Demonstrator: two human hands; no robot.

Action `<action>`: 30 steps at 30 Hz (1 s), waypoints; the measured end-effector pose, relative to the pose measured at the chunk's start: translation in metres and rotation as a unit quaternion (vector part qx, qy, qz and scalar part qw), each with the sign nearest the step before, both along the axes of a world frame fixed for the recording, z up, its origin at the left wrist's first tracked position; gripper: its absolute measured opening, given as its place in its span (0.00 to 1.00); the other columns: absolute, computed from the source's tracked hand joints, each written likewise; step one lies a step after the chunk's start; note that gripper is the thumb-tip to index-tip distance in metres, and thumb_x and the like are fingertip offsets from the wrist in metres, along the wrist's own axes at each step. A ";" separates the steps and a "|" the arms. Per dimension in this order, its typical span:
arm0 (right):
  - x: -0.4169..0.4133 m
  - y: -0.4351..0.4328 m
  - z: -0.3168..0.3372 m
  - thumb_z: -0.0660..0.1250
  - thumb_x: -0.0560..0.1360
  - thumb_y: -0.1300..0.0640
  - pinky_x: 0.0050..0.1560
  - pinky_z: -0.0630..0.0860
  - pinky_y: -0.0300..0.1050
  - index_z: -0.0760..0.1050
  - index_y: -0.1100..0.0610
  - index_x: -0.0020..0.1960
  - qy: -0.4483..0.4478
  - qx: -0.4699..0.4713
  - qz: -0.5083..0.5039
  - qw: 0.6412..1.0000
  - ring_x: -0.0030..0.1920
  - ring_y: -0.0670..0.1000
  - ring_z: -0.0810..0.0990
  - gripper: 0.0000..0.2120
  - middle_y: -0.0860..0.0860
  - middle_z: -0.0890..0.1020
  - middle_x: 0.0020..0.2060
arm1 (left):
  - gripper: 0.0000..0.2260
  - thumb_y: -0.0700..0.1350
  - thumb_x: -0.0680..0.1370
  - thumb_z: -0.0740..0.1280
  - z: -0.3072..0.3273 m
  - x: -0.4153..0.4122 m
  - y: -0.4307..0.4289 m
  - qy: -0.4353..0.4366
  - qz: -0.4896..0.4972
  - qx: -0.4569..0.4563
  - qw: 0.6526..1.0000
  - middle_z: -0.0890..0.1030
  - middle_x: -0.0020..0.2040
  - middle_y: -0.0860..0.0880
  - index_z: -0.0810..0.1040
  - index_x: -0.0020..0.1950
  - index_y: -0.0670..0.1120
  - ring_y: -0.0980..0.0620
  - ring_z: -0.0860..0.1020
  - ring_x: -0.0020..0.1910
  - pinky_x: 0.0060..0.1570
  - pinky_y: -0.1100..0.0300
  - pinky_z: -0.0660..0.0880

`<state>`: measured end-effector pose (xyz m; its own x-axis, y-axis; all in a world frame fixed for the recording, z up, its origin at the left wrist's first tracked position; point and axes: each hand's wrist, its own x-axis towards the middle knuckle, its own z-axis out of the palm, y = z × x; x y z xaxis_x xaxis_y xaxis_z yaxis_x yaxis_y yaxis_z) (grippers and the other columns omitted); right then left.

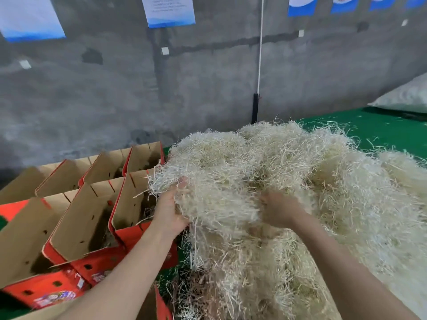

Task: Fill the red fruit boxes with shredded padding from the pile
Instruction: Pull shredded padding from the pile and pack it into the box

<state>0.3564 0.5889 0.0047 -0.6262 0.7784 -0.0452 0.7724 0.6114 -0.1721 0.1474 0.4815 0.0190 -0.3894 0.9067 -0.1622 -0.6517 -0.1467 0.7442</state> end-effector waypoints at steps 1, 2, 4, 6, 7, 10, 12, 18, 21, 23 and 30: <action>0.011 0.009 -0.008 0.57 0.77 0.60 0.48 0.79 0.42 0.69 0.56 0.60 0.007 0.001 -0.061 0.998 0.47 0.48 0.77 0.13 0.50 0.77 0.52 | 0.06 0.42 0.72 0.64 -0.003 -0.003 -0.001 -0.014 0.007 -0.002 1.000 0.82 0.40 0.45 0.76 0.48 0.46 0.46 0.82 0.36 0.34 0.56 0.78; 0.020 0.016 -0.013 0.56 0.77 0.61 0.49 0.79 0.43 0.69 0.57 0.62 0.007 -0.006 -0.107 0.994 0.47 0.49 0.78 0.14 0.51 0.78 0.52 | 0.04 0.41 0.74 0.62 -0.006 -0.006 -0.002 -0.027 0.010 -0.004 1.000 0.81 0.40 0.45 0.76 0.47 0.46 0.47 0.81 0.35 0.33 0.57 0.78; 0.031 0.020 -0.010 0.59 0.76 0.61 0.53 0.78 0.46 0.68 0.57 0.64 -0.026 -0.045 -0.122 0.991 0.51 0.50 0.78 0.16 0.52 0.78 0.54 | 0.09 0.41 0.77 0.61 -0.012 -0.008 -0.002 -0.039 0.029 -0.017 0.999 0.82 0.39 0.45 0.81 0.41 0.47 0.47 0.81 0.33 0.32 0.57 0.79; 0.035 0.017 0.010 0.68 0.72 0.59 0.59 0.74 0.46 0.65 0.55 0.66 -0.017 -0.101 -0.053 0.993 0.56 0.50 0.76 0.24 0.48 0.75 0.58 | 0.11 0.42 0.76 0.63 -0.015 -0.008 0.000 -0.021 0.040 -0.030 0.999 0.83 0.39 0.45 0.83 0.37 0.47 0.46 0.82 0.36 0.41 0.53 0.78; 0.033 0.009 0.024 0.73 0.68 0.55 0.61 0.71 0.45 0.64 0.52 0.66 0.024 -0.123 -0.007 0.992 0.58 0.48 0.73 0.30 0.44 0.73 0.58 | 0.09 0.42 0.76 0.64 -0.015 -0.006 0.001 -0.011 0.042 -0.035 0.998 0.83 0.40 0.45 0.83 0.40 0.47 0.45 0.81 0.39 0.46 0.50 0.77; 0.004 -0.029 0.050 0.70 0.60 0.36 0.59 0.69 0.43 0.63 0.45 0.63 0.157 -0.093 0.105 0.978 0.54 0.43 0.71 0.35 0.39 0.69 0.56 | 0.10 0.44 0.74 0.66 -0.010 0.001 0.005 0.012 0.030 -0.027 0.999 0.82 0.38 0.44 0.84 0.36 0.45 0.45 0.81 0.37 0.40 0.51 0.79; -0.023 -0.053 0.036 0.63 0.66 0.37 0.51 0.74 0.42 0.65 0.46 0.52 0.181 -0.043 0.135 0.973 0.46 0.45 0.74 0.20 0.43 0.72 0.49 | 0.06 0.44 0.67 0.68 -0.003 0.007 0.007 0.016 0.024 -0.022 0.999 0.84 0.37 0.44 0.85 0.34 0.46 0.46 0.83 0.35 0.34 0.54 0.79; 0.002 -0.021 -0.016 0.53 0.77 0.63 0.36 0.73 0.37 0.68 0.54 0.39 -0.066 0.011 0.023 0.998 0.37 0.45 0.74 0.11 0.48 0.70 0.36 | 0.07 0.37 0.77 0.63 0.020 -0.015 0.010 0.027 0.078 -0.014 0.996 0.84 0.37 0.45 0.80 0.41 0.42 0.48 0.83 0.34 0.40 0.52 0.78; 0.037 0.000 -0.024 0.55 0.77 0.65 0.51 0.77 0.42 0.75 0.62 0.55 -0.177 -0.067 -0.017 0.982 0.50 0.51 0.78 0.12 0.53 0.78 0.53 | 0.10 0.39 0.77 0.64 0.022 -0.030 0.008 0.020 0.120 -0.035 0.992 0.84 0.38 0.44 0.81 0.38 0.43 0.46 0.83 0.35 0.38 0.52 0.76; 0.046 0.003 -0.009 0.59 0.76 0.64 0.46 0.78 0.38 0.76 0.62 0.48 -0.178 -0.105 -0.001 0.978 0.41 0.47 0.77 0.07 0.52 0.81 0.48 | 0.15 0.41 0.77 0.64 0.021 -0.034 0.006 0.019 0.116 -0.049 0.992 0.84 0.39 0.43 0.84 0.33 0.44 0.45 0.84 0.37 0.41 0.51 0.77; -0.012 -0.015 0.049 0.72 0.69 0.51 0.63 0.70 0.48 0.56 0.44 0.71 0.245 -0.018 0.063 0.967 0.63 0.46 0.69 0.37 0.45 0.62 0.71 | 0.05 0.39 0.75 0.63 0.031 -0.013 -0.001 0.054 0.046 -0.029 0.997 0.81 0.45 0.42 0.78 0.47 0.41 0.44 0.80 0.44 0.50 0.49 0.77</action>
